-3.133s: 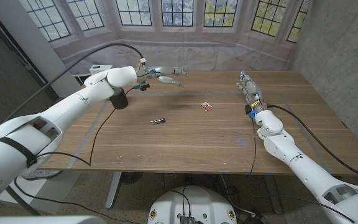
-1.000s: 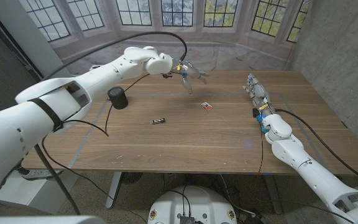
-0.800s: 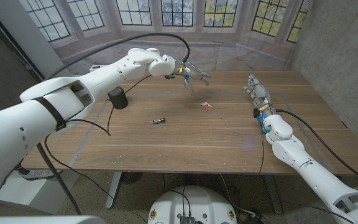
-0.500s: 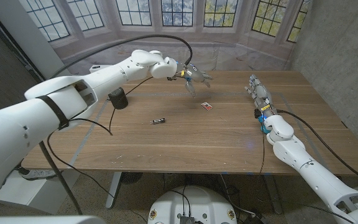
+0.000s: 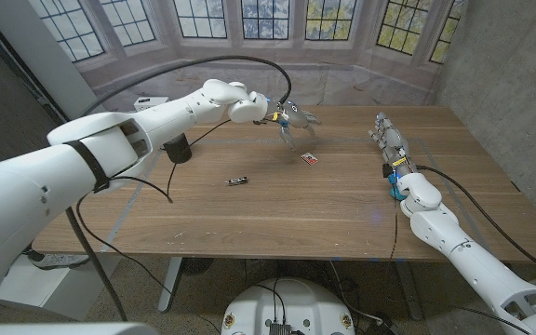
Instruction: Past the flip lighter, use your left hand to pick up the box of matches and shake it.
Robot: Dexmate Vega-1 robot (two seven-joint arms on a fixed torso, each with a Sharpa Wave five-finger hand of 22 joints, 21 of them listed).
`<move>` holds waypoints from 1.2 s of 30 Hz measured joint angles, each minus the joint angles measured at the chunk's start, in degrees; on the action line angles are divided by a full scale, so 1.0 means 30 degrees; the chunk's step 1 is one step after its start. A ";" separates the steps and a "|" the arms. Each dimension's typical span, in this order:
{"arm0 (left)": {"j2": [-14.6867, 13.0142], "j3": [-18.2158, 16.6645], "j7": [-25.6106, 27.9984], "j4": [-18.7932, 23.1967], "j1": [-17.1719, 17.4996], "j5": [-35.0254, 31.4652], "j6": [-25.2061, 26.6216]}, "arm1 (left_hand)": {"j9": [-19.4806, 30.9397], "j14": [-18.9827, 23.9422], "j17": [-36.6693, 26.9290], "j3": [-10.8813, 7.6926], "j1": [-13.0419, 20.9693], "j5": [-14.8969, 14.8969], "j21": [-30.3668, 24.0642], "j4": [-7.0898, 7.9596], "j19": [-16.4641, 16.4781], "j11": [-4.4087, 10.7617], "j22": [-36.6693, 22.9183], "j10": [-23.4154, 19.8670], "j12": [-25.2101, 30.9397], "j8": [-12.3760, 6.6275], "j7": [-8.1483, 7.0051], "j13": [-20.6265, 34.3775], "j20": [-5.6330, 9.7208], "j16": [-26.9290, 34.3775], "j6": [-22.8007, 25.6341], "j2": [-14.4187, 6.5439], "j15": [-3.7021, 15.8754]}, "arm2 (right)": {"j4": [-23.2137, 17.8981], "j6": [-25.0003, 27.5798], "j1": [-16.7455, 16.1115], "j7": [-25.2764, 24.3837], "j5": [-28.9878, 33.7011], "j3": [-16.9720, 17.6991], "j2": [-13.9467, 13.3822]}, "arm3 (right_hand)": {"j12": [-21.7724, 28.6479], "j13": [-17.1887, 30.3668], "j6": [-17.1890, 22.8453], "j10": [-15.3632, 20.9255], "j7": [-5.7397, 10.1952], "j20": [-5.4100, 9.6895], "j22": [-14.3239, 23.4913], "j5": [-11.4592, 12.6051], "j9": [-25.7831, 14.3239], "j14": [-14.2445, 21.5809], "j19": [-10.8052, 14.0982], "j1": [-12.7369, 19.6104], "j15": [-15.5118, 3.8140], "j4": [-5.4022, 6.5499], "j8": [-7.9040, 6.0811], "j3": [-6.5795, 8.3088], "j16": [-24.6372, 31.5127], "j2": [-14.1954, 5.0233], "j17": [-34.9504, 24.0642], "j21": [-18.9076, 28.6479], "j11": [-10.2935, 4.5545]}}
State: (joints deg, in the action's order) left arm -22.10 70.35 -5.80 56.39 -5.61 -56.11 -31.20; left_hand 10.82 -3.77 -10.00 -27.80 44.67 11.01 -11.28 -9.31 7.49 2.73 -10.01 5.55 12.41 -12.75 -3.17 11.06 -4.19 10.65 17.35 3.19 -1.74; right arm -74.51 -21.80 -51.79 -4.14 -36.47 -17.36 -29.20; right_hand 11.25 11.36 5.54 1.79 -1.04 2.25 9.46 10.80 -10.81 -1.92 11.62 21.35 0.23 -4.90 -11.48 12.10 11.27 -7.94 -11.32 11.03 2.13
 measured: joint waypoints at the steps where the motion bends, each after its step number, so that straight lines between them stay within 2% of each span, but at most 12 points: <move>1: 0.0115 0.0185 0.0039 -0.0293 -0.0081 -0.0005 -0.0008 | 0.0000 0.0073 0.0000 0.0000 0.0029 0.0000 0.0000 0.0000 -0.0002 -0.0023 0.0000 -0.0011 0.0040 -0.0006 0.0023 0.0000 0.0001 0.0000 0.0143 0.0017 0.0073 | 0.0001 0.0000 -0.0001 0.0000 -0.0034 0.0003 0.0000 | 0.0000 0.0000 -0.0001 0.0000 0.0000 0.0000 0.0000 0.0000 0.0000 0.0000 -0.0001 0.0000 0.0000 0.0000 0.0000 0.0000 0.0000 0.0000 0.0000 0.0000 0.0000; 9: 0.0333 0.0523 0.1240 -0.0856 -0.0224 -0.0185 -0.0206 | 0.0000 0.0381 0.0001 -0.0001 0.0247 0.0001 -0.0103 0.0000 0.0167 0.0021 0.0000 -0.0265 0.0112 -0.0164 0.0089 -0.0001 0.0034 0.0000 0.0506 -0.0054 0.0173 | 0.0064 0.0000 -0.0015 -0.0005 -0.0083 0.0051 0.0014 | 0.0000 -0.0001 -0.0001 0.0000 0.0001 0.0000 0.0000 0.0000 0.0002 0.0000 0.0000 0.0000 0.0000 0.0000 0.0000 0.0000 0.0093 0.0000 -0.0032 0.0000 0.0000; 10: 0.0539 0.0861 0.1420 -0.1382 -0.0336 -0.0229 -0.0220 | 0.0035 0.0411 0.0001 0.0000 0.0243 -0.0022 -0.0146 0.0000 0.0212 0.0056 0.0000 -0.0300 0.0112 -0.0164 0.0067 -0.0001 -0.0011 0.0000 0.0542 -0.0058 0.0203 | 0.0067 0.0000 -0.0016 -0.0005 -0.0085 0.0053 0.0015 | 0.0000 -0.0001 -0.0001 0.0000 0.0001 0.0000 0.0000 0.0000 0.0002 0.0000 0.0000 0.0000 0.0000 0.0000 0.0000 0.0000 0.0137 0.0000 -0.0074 0.0000 0.0000; 13: 0.0654 0.1061 0.1794 -0.1698 -0.0392 -0.0253 -0.0247 | 0.0086 0.0514 0.0001 -0.0001 0.0242 -0.0072 -0.0147 -0.0001 0.0270 0.0112 0.0001 -0.0357 0.0112 -0.0164 0.0139 -0.0001 -0.0068 0.0000 0.0675 -0.0059 0.0106 | 0.0120 -0.0001 -0.0016 -0.0019 -0.0095 0.0070 0.0028 | 0.0000 -0.0001 -0.0002 0.0001 0.0002 0.0000 0.0000 0.0000 0.0002 -0.0001 0.0000 0.0000 0.0000 0.0000 0.0000 0.0000 0.0146 0.0000 -0.0098 0.0000 0.0000; 17: 0.0654 0.1061 0.2149 -0.1698 -0.0392 -0.0249 -0.0309 | 0.0086 0.0583 0.0001 -0.0001 0.0265 -0.0072 -0.0147 -0.0001 0.0373 0.0011 0.0000 -0.0458 0.0112 -0.0164 0.0167 -0.0001 0.0034 0.0000 0.0703 -0.0081 0.0175 | 0.0202 -0.0001 -0.0014 -0.0019 -0.0095 0.0078 0.0050 | 0.0000 -0.0001 -0.0002 0.0001 0.0002 0.0000 -0.0001 0.0000 0.0003 0.0000 -0.0001 0.0000 0.0000 0.0000 0.0000 0.0000 0.0146 0.0000 -0.0097 0.0000 0.0000; 18: 0.0863 0.1352 0.2241 -0.2188 -0.0472 -0.0238 -0.0325 | 0.0085 0.0579 0.0001 -0.0001 0.0332 -0.0072 -0.0147 -0.0001 0.0373 0.0011 0.0000 -0.0457 0.0112 -0.0164 0.0096 -0.0001 0.0034 0.0000 0.0774 -0.0025 0.0171 | 0.0224 0.0000 -0.0012 -0.0032 -0.0114 0.0079 0.0055 | 0.0000 -0.0001 -0.0002 0.0001 0.0002 0.0000 0.0000 0.0000 0.0004 0.0000 0.0000 0.0000 0.0000 0.0000 0.0000 0.0000 0.0146 0.0000 -0.0097 0.0000 0.0000; 22: 0.1066 0.1560 0.2481 -0.2612 -0.0536 -0.0086 -0.0375 | 0.0085 0.0579 0.0002 -0.0001 0.0396 -0.0071 -0.0147 -0.0001 0.0373 0.0089 0.0001 -0.0534 0.0112 -0.0164 0.0211 -0.0002 0.0034 0.0000 0.0952 -0.0065 0.0171 | 0.0321 0.0000 0.0034 -0.0040 -0.0120 0.0080 0.0081 | 0.0000 -0.0003 -0.0003 0.0001 0.0002 0.0000 0.0000 0.0000 0.0003 0.0000 0.0000 0.0000 0.0000 -0.0062 0.0000 0.0064 0.0146 0.0000 -0.0096 0.0000 -0.0001; 36: 0.1853 0.2248 0.3284 -0.4073 -0.0742 0.0501 -0.0532 | 0.0257 0.0751 0.0002 0.0078 0.0474 -0.0070 -0.0146 0.0079 0.0434 -0.0094 0.0001 -0.0765 0.0111 -0.0705 0.0270 0.0095 -0.0027 -0.0001 0.2443 0.0013 0.0138 | 0.0624 0.0001 0.0210 -0.0064 -0.0135 0.0065 0.0201 | 0.0003 -0.0005 0.0102 0.0071 -0.0099 0.0000 0.0000 0.0000 0.0005 -0.0001 0.0000 0.0000 0.0000 -0.0080 0.0000 0.0081 0.0145 0.0000 -0.0094 0.0000 0.0068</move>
State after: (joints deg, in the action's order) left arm -16.54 77.09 4.05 44.17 -7.84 -54.61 -32.80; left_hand 11.59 -1.52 -9.99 -27.56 46.10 10.80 -11.72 -9.08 8.79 2.45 -10.00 3.26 12.74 -14.86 -2.36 11.34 -4.28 10.65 24.67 3.23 -1.33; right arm -72.64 -21.80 -51.16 -4.33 -36.88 -17.17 -28.60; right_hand 11.26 11.35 5.84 2.00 -1.34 2.25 9.46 10.80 -10.79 -1.93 11.62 21.35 0.23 -5.14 -11.48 12.34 11.71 -7.94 -11.60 11.03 2.33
